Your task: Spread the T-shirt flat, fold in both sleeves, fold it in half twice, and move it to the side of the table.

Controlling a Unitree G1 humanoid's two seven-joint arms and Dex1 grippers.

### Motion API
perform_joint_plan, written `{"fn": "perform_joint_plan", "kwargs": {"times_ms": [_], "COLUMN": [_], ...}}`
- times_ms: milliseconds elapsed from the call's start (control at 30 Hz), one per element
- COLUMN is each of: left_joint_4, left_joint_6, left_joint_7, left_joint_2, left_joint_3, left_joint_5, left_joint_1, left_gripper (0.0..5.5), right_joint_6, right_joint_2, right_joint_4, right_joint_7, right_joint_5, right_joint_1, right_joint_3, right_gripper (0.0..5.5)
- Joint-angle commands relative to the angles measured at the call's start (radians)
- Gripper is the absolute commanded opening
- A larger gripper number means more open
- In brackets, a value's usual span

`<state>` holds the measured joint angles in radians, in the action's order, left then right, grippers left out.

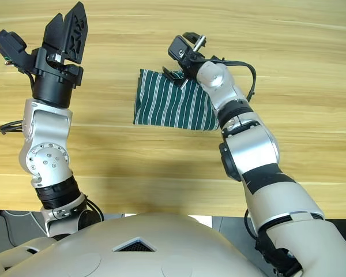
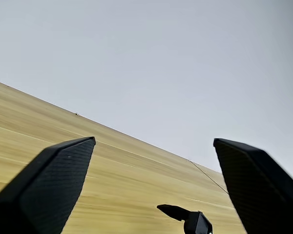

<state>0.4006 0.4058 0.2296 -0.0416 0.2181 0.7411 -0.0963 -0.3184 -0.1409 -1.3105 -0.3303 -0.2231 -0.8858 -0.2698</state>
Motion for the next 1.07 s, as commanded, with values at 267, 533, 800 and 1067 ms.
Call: {"fn": "perform_joint_plan", "kwargs": {"times_ms": [267, 533, 800, 1067], "left_joint_4": [0.058, 0.133, 0.147, 0.051], "left_joint_6": [0.002, -0.053, -0.077, -0.286], "left_joint_7": [-0.015, -0.075, -0.078, -0.051], "left_joint_2": [0.020, -0.009, -0.045, -0.054], "left_joint_3": [-0.030, 0.037, 0.084, 0.022], "left_joint_5": [0.040, 0.008, 0.016, -0.250], "left_joint_1": [0.056, 0.097, 0.152, 0.178], "left_gripper": [4.49, 4.49, 4.49, 4.49], "right_joint_6": [0.012, 0.039, -0.031, -0.479], "right_joint_2": [-0.137, -0.486, -0.493, -0.505], "right_joint_4": [-0.011, -0.025, 0.008, 0.304], "right_joint_7": [0.095, 0.210, 0.279, 0.736], "right_joint_5": [0.012, 0.157, 0.211, 0.092], "right_joint_1": [0.127, 0.284, 0.386, 0.383], "right_joint_3": [0.085, 0.346, 0.451, 0.505], "right_gripper": [5.26, 5.26, 5.26, 5.26]}}
